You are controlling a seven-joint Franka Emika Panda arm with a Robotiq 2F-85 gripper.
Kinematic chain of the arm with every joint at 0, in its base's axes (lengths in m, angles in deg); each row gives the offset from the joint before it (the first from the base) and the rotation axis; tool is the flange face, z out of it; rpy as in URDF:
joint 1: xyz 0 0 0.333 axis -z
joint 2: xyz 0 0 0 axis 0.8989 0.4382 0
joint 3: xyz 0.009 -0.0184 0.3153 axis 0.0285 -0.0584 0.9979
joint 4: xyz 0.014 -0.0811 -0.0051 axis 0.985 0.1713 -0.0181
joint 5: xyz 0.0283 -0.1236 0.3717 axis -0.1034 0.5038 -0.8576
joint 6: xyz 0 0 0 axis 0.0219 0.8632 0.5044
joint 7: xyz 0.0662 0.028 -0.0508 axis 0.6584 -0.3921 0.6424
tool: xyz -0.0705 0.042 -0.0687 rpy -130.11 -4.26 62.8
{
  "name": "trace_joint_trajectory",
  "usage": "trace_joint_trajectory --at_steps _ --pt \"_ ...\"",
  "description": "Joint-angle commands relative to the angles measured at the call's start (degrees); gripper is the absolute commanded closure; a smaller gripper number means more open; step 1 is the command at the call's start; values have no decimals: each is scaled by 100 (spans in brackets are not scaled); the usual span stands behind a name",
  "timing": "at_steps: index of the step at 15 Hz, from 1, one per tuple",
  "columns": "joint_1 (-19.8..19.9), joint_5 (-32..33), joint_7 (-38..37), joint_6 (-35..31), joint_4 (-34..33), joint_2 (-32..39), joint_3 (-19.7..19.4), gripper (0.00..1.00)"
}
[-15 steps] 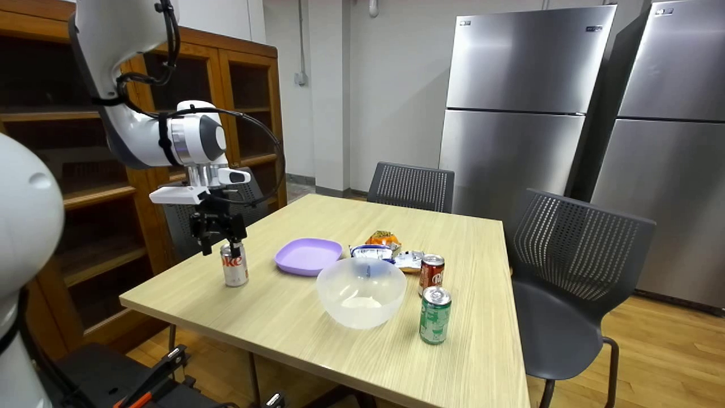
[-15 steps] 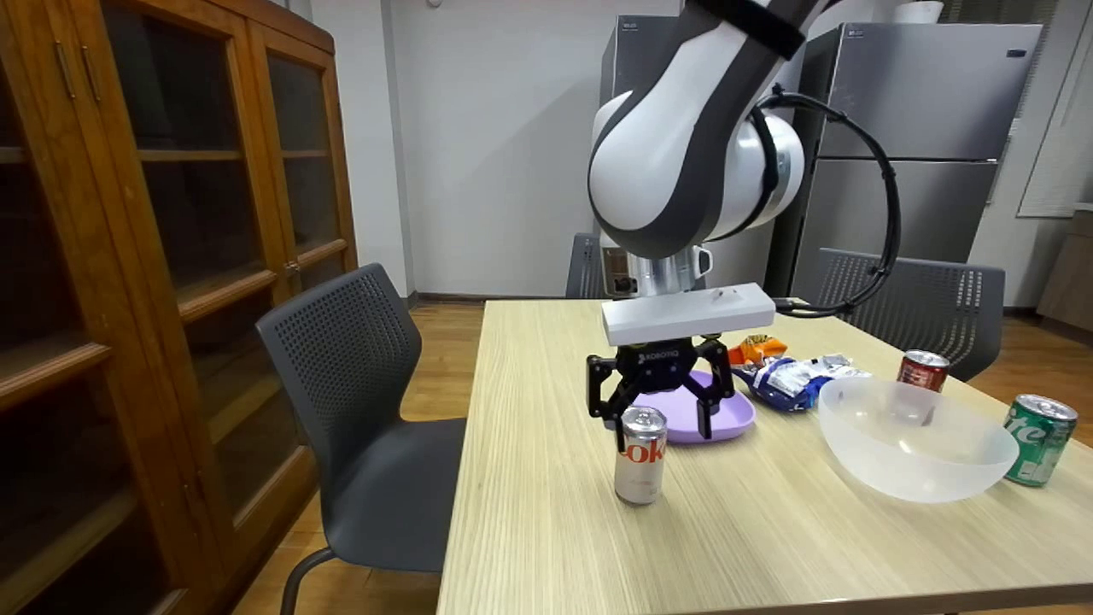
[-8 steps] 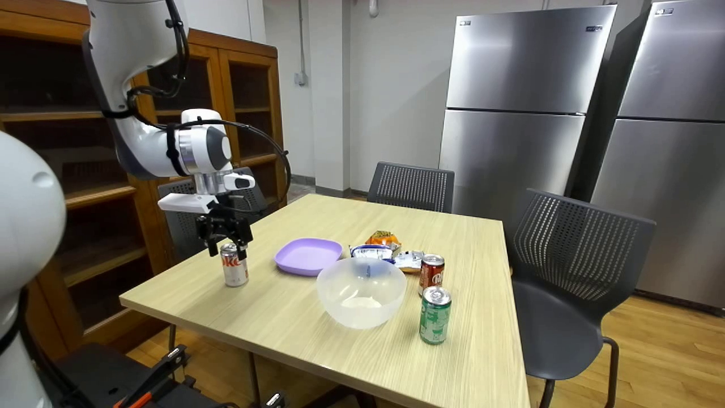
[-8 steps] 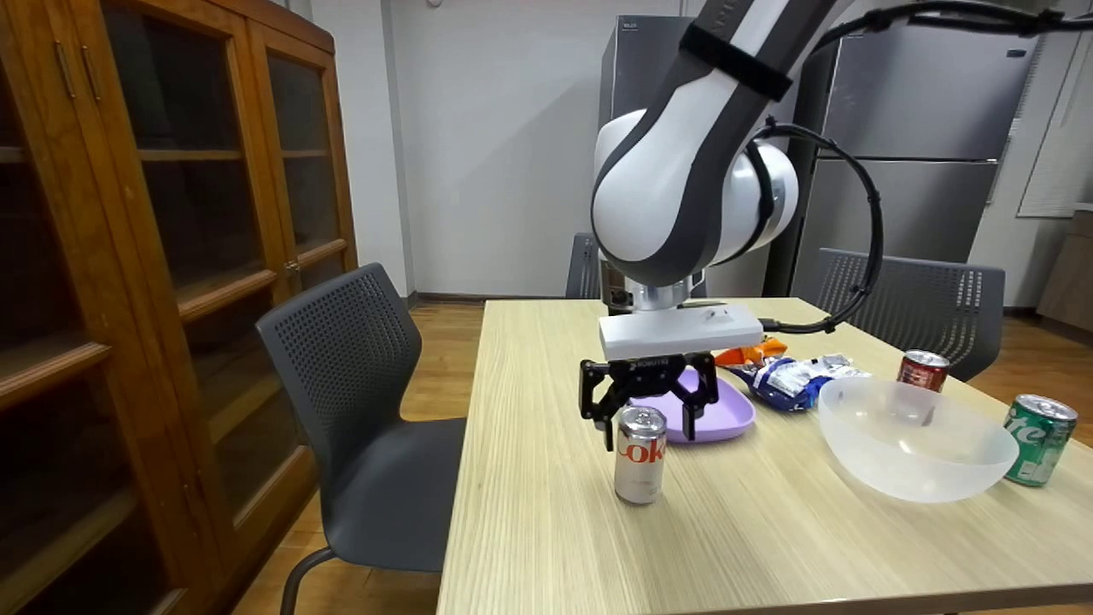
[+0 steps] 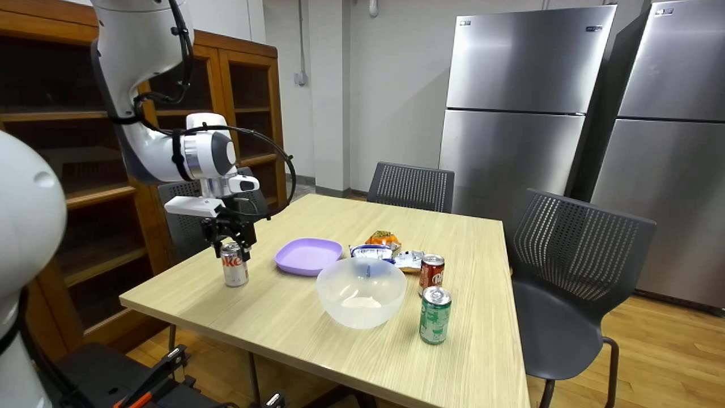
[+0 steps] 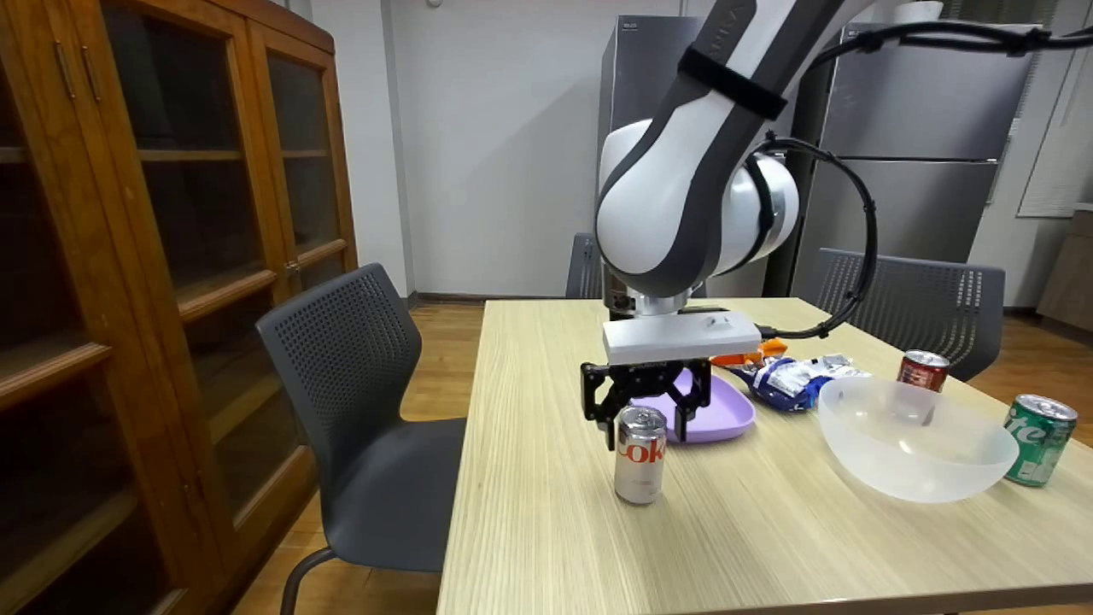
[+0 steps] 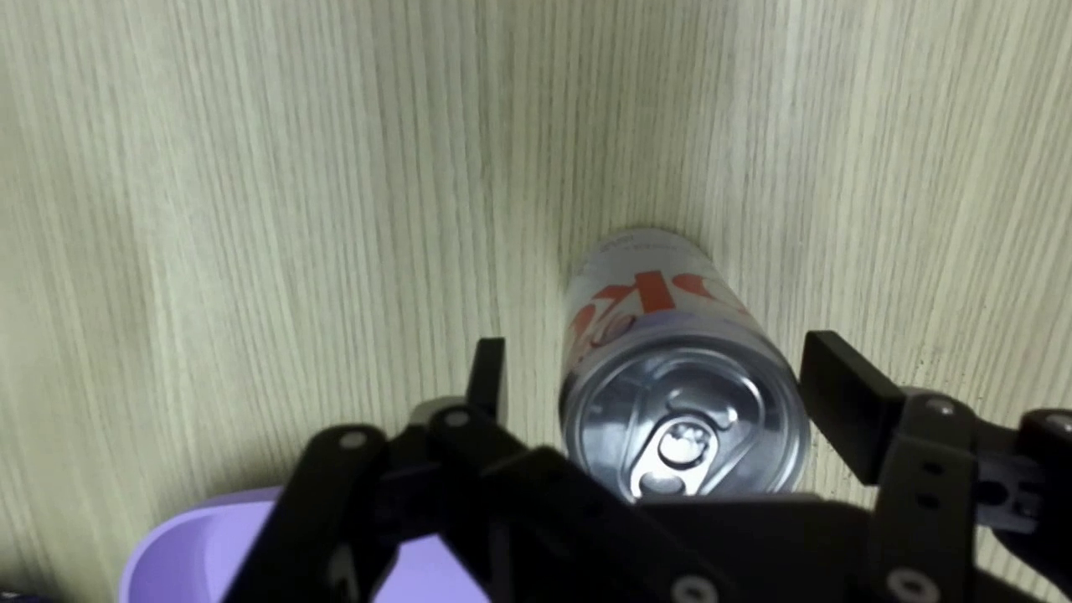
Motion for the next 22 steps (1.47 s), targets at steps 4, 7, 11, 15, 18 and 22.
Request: trace_joint_trajectory --at_steps 4,7,11,15,18,22 --pt "-58 -152 373 30 -21 -90 -56 62" --pt "-71 -180 426 79 16 -185 -23 62" --pt "2 -356 510 156 63 -461 65 62" --pt "-1 -444 382 239 4 -678 -17 62" --pt "77 -416 365 285 -146 -745 -142 62" --pt "249 -431 333 310 -533 -625 -358 62"
